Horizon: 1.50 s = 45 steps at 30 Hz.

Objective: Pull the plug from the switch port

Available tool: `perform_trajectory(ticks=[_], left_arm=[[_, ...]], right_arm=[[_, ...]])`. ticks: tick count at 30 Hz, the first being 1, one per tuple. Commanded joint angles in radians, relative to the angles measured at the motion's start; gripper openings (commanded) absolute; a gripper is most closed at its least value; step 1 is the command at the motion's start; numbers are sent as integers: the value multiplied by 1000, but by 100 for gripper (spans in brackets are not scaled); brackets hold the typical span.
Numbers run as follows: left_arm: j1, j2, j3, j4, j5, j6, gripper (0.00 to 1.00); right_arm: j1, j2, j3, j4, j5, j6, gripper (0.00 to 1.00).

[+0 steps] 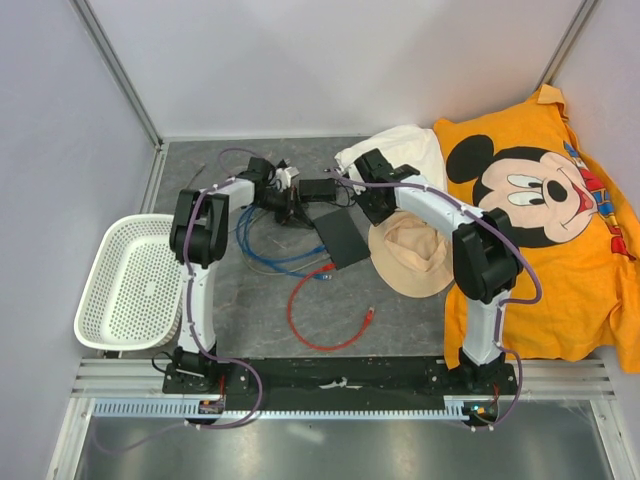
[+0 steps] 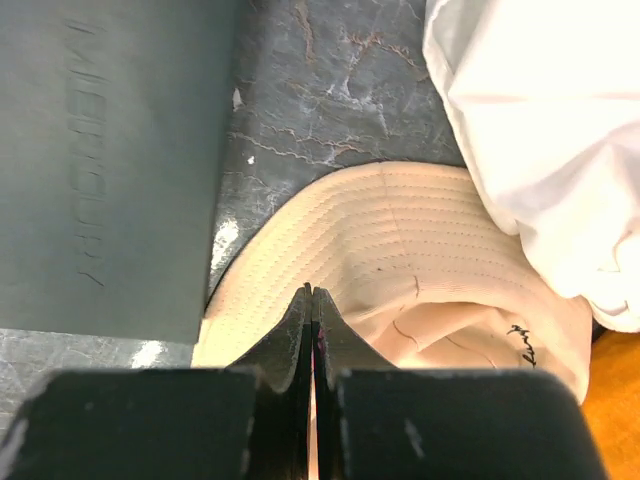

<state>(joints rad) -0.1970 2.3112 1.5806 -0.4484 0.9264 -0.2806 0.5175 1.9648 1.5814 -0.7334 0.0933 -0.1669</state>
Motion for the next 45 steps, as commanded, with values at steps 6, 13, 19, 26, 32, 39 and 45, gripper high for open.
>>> perform_trajectory(ticks=[6,13,19,26,32,39,45], left_arm=[[-71,8,125,16,-57,-25,28],[-31,-147,-31,59,113,3,46],[-45,-61,-44,59,135,34,49],[-65,1,-30,59,157,52,49],[-99,31,-31,60,179,43,45],[-105,54,-14,45,204,50,38],[-116,60,-7,33,206,58,38]], right_arm=[[13,-4,-3,-9,-90,32,0],[15,3,-44,-8,-243,23,0],[42,32,-67,-11,-259,10,0],[61,37,-89,-11,-250,10,0],[64,49,-81,-8,-237,10,0],[64,59,-80,-8,-231,12,0],[64,75,-67,-9,-233,13,0]])
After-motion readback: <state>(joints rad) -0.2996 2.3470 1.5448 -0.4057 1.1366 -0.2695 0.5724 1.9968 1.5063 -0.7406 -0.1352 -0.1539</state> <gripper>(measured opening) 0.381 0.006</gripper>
